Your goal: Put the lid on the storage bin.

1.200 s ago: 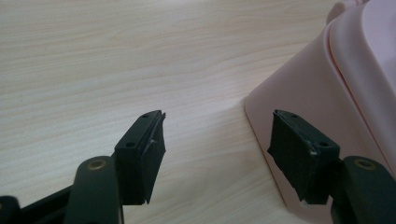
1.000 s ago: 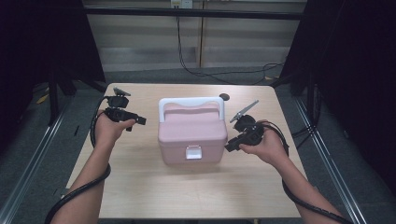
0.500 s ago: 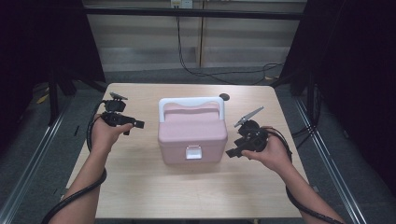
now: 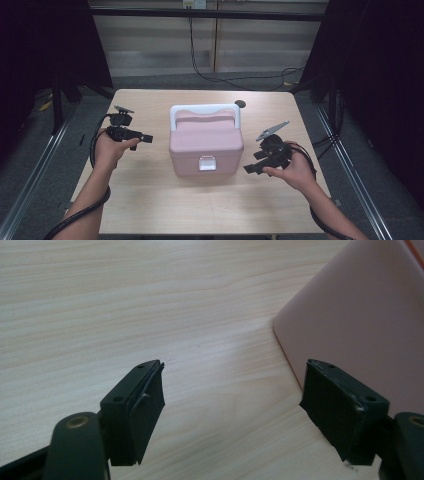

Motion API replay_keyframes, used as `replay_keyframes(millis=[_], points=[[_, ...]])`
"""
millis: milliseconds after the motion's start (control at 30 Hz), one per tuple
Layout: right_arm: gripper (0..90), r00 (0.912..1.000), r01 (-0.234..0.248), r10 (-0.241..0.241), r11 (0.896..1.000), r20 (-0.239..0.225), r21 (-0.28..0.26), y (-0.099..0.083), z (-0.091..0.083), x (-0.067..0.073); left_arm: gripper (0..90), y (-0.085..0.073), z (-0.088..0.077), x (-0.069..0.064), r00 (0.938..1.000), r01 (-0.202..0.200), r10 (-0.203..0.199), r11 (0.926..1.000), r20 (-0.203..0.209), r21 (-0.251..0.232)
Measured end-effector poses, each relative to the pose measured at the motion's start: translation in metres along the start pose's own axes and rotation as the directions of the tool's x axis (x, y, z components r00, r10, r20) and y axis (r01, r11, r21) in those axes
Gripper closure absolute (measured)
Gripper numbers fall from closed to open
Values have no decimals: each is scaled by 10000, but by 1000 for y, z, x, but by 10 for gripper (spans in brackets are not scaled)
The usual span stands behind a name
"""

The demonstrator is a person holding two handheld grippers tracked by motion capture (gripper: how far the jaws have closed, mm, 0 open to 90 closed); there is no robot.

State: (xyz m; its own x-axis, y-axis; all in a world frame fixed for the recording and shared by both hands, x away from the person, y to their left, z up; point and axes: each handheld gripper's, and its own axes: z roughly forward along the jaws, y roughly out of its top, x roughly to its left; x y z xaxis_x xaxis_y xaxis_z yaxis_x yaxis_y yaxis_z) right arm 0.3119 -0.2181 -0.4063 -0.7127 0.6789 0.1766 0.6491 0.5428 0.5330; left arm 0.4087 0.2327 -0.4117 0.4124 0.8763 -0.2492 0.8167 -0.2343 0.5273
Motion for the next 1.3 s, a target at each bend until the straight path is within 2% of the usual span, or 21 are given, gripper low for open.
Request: replay_keyframes(millis=[200, 433, 500, 667, 867, 1000, 1133, 1167, 1300], points=[[274, 9999, 36, -34, 9999, 161, -95, -6, -2, -2, 232, -5, 0, 3, 9999, 102, -102, 9999, 57, -131], [252, 9999, -63, 66, 9997, 97, -223, -17, -2, -5, 218, -14, 0, 8, 9999, -37, 38, 10000, 110, -64], [241, 9999, -126, 129, 9995, 93, -305, -19, -2, -6, 217, -16, 0, 9, 9999, 83, -81, 9998, 103, -182], [196, 10000, -37, 37, 9998, -13, -204, -26, 1, -7, 216, -21, 1, 11, 9997, 76, -70, 9997, 243, -249], [189, 9997, -121, 118, 9998, -208, -152, -35, 5, -8, 215, -29, 4, 14, 9994, 22, -13, 9996, 357, -268], [172, 9995, -266, 269, 9995, -149, 173, -40, 9, -9, 215, -34, 5, 15, 9994, -17, 25, 9997, 338, -227], [173, 9991, -371, 374, 9992, -193, 149, -47, 11, -10, 215, -40, 7, 17, 9993, -270, 273, 9996, 273, -112], [172, 9994, -322, 324, 9994, -149, 137, -48, 11, -10, 215, -42, 7, 16, 9995, -160, 165, 9997, 283, -171], [170, 9990, -416, 416, 9991, -135, 6, -54, 10, -12, 215, -49, 8, 17, 9993, -226, 232, 9995, 280, -207]])
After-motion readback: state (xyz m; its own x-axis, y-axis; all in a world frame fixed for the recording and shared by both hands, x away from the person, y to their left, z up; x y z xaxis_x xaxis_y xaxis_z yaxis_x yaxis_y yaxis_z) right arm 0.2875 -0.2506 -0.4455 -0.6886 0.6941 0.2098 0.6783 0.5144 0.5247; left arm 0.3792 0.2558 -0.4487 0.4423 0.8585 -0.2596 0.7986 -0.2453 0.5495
